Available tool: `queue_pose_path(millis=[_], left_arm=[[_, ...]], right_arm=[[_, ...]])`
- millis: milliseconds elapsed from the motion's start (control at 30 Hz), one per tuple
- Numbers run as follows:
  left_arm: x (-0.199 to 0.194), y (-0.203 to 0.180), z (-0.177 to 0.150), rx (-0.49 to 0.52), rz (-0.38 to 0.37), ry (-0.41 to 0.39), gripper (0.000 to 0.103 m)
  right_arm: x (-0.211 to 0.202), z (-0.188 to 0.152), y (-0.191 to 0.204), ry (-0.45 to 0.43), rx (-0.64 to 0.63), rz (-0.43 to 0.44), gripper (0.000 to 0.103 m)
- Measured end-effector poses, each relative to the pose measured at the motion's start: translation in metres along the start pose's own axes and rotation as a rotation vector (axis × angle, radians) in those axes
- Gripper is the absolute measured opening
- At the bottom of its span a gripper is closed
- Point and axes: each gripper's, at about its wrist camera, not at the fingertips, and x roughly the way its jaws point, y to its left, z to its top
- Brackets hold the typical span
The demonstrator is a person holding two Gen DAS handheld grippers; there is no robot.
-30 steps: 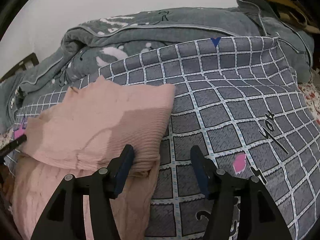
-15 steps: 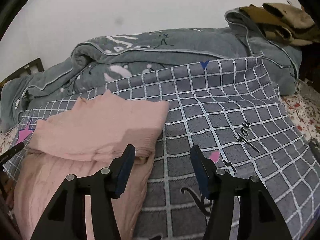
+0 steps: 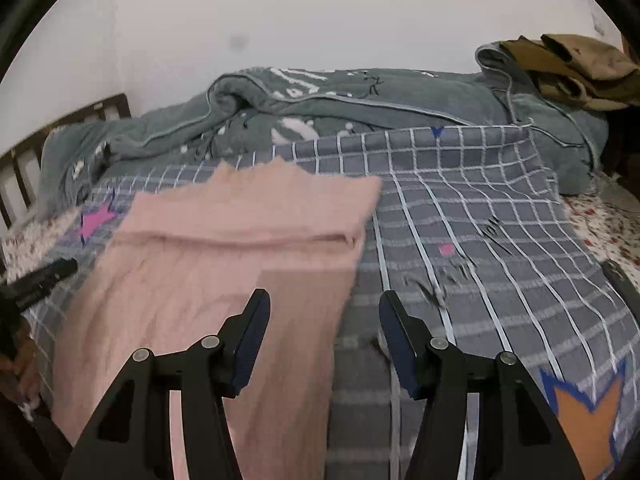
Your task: Fold small clothes
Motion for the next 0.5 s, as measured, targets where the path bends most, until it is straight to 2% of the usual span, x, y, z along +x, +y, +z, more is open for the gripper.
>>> queue_pose_path(millis=[233, 300, 433, 500], left_arm=[[-0.036, 0.015, -0.038, -0.025, 0.011, 0.008, 0.043], [-0.045, 0.022, -0.05, -0.06, -0.015, 0.024, 0.043], [-0.057, 0.026, -0.075, -0.11, -0.057, 0.073, 0.043], [-0.065, 0.02, -0.089, -0.085, -0.041, 0.087, 0.043]], right_arm=[[-0.044, -0.05, -0.015, -0.012, 0.037, 0.043, 0.055], [-0.053, -0.061, -0.018, -0.012, 0.052, 0.057, 0.044], [-0.067, -0.09, -0.02, 0.017, 0.085, 0.062, 0.042], [-0.073, -0.102, -0.017, 0.033, 0.081, 0.034, 0.042]])
